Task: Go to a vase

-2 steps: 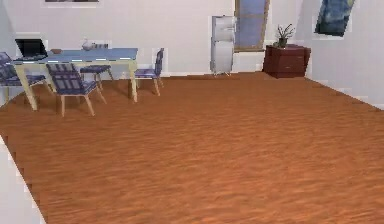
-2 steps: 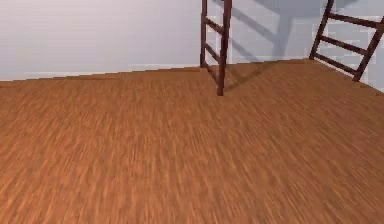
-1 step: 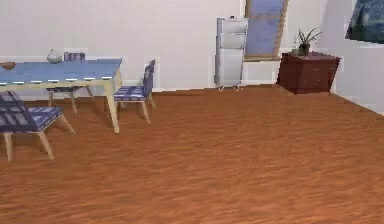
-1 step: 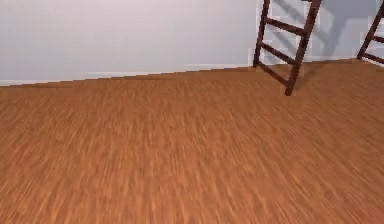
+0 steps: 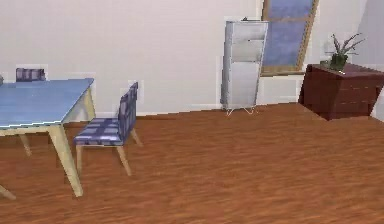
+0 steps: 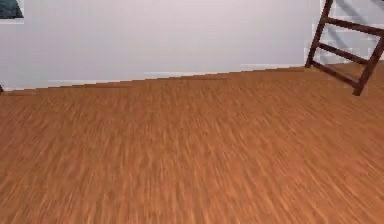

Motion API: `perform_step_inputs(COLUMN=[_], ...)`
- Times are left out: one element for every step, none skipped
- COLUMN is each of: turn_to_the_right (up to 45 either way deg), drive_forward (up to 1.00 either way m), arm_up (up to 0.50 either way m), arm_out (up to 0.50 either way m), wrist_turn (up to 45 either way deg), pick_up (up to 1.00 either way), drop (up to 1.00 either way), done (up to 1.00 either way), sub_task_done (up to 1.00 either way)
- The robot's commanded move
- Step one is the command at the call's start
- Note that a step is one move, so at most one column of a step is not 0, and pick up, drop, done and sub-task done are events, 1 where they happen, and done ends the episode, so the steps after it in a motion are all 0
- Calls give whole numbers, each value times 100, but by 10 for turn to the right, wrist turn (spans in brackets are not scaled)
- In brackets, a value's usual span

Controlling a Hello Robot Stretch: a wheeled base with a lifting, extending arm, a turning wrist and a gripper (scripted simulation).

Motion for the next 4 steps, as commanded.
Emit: perform_step_inputs(turn_to_the_right=[0,0,-90,0], drive_forward=[100,40,0,70], arm_up=[0,0,0,0], arm_out=[0,0,0,0], wrist_turn=[0,0,0,0], pick_up=[0,0,0,0], drop=[0,0,0,0], done=[0,0,0,0], sub_task_done=[0,0,0,0])
